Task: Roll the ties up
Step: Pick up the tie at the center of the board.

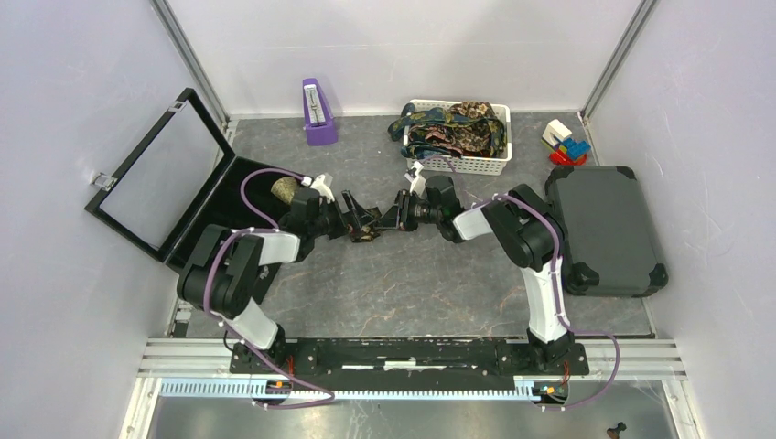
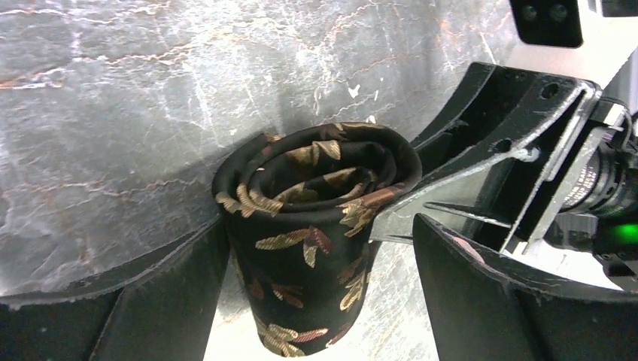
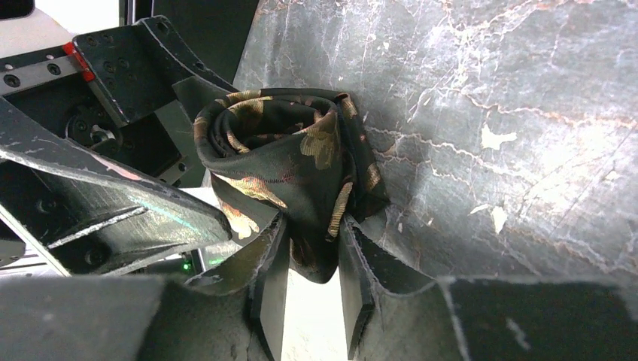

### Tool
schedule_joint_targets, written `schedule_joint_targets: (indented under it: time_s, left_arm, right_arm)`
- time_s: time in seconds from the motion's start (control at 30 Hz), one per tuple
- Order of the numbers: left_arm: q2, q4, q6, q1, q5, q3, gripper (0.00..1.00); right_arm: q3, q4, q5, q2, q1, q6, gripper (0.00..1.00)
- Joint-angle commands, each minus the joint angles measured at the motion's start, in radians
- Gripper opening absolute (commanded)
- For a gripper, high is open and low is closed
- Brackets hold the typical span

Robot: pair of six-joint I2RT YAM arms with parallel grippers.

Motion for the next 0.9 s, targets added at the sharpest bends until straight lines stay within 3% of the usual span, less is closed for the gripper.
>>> schedule_joint_targets:
  time_s: [0.0,0.17,0.33,0.5,0.67,0.87]
  left_arm:
    - [0.063,0.176,-0.061,0.006,0.102,-0.024,0.95]
    - [0.131,0.289,-0.098,0.007,0.147,-0.031,0.9]
    - [0.139,0.302,-0.103,0.007,0.148,-0.028,0.82]
    - [0.113,0.283,-0.095,0.006,0.148,-0.037,0.64]
    - [0.075,0.283,-0.098,0.006,0.153,-0.054,0.54]
    - [-0.022,0.231,-0.104,0.001,0.149,-0.067,0.49]
  right_arm:
    - [0.034,-0.044,-0.001,0.044,-0.006,-0.017,0.31]
    - [0.05,-0.04,-0.021,0.061,-0.006,-0.014,0.22]
    - [0.056,-0.018,-0.047,0.065,-0.007,-0.003,0.11]
    - [0.05,0.024,-0.065,0.051,-0.007,0.021,0.0]
    - [0.046,0.044,-0.076,0.023,-0.004,0.032,0.0]
    - [0.051,0.063,-0.093,-0.022,0.015,0.046,0.0]
